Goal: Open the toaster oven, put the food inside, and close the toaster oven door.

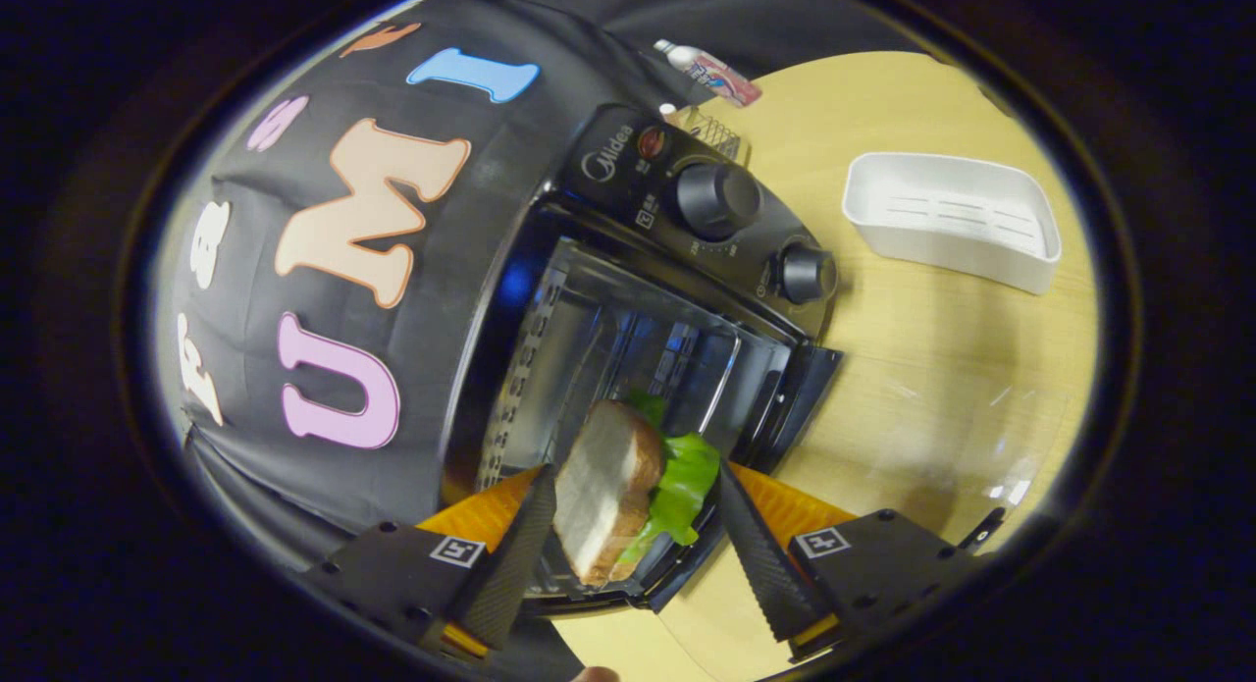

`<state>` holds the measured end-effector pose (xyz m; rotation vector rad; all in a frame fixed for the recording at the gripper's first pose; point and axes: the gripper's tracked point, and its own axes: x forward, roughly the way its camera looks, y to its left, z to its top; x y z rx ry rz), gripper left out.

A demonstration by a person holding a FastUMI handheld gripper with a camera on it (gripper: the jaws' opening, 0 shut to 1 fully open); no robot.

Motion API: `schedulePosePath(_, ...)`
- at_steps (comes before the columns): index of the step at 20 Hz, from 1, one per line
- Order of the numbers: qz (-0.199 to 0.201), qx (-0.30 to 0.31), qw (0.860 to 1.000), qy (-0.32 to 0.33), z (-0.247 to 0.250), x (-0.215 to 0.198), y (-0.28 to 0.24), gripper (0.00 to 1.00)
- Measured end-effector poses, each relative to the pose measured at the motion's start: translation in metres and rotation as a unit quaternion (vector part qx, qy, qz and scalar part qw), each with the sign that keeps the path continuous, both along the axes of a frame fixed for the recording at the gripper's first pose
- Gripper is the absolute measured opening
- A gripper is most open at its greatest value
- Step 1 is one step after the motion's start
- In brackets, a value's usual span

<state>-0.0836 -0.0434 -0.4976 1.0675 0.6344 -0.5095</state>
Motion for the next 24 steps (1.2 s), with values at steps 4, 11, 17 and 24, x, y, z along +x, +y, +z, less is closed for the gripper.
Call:
schedulePosePath(4,0.023,-0.027,0.999,-0.003,0.014,-0.022,0.000,0.99)
schedulePosePath(11,0.129,-0.101,0.986,0.017,0.026,-0.079,0.018,0.99)
schedulePosePath(17,0.285,-0.208,0.931,0.095,0.016,-0.152,0.033,1.00)
schedulePosePath(24,0.366,-0.269,0.872,0.181,-0.010,-0.205,0.030,1.00)
